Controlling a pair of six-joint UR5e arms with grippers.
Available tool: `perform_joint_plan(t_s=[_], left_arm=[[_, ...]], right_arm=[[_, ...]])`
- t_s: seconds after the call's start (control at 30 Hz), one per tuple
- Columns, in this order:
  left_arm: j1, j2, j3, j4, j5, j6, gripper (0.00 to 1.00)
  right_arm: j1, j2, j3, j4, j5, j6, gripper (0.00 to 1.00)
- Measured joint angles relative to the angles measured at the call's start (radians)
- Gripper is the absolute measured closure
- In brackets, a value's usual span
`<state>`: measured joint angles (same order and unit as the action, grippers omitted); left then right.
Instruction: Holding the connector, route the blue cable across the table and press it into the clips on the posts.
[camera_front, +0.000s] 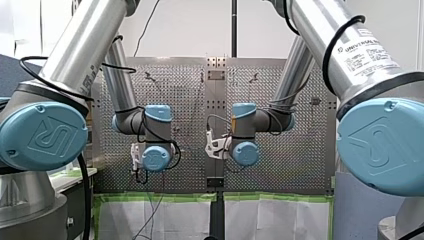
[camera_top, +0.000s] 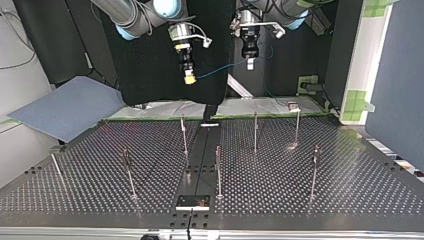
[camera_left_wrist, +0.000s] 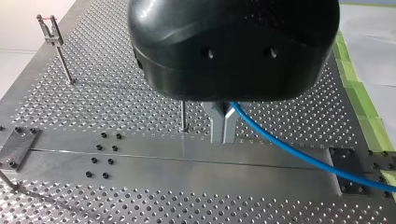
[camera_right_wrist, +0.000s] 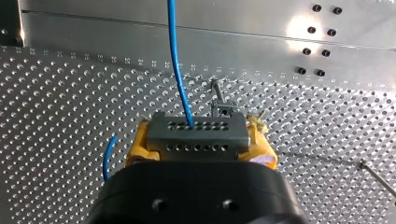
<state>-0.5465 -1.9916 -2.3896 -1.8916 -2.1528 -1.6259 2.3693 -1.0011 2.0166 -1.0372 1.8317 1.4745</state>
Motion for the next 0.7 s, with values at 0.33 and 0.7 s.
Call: perform_joint_plan(t_s=[0.33, 0.7], left_arm=[[-0.001, 0.002, 0.000, -0.001, -0.002, 0.002, 1.00], [-0.006, 0.085, -0.001, -0.086, -0.070, 0.012, 1.00]], right_arm=[[0.000, 0.000, -0.001, 0.001, 0.001, -0.001, 1.00], [0.026, 0.075, -0.075, 0.075, 0.049, -0.018, 1.00]])
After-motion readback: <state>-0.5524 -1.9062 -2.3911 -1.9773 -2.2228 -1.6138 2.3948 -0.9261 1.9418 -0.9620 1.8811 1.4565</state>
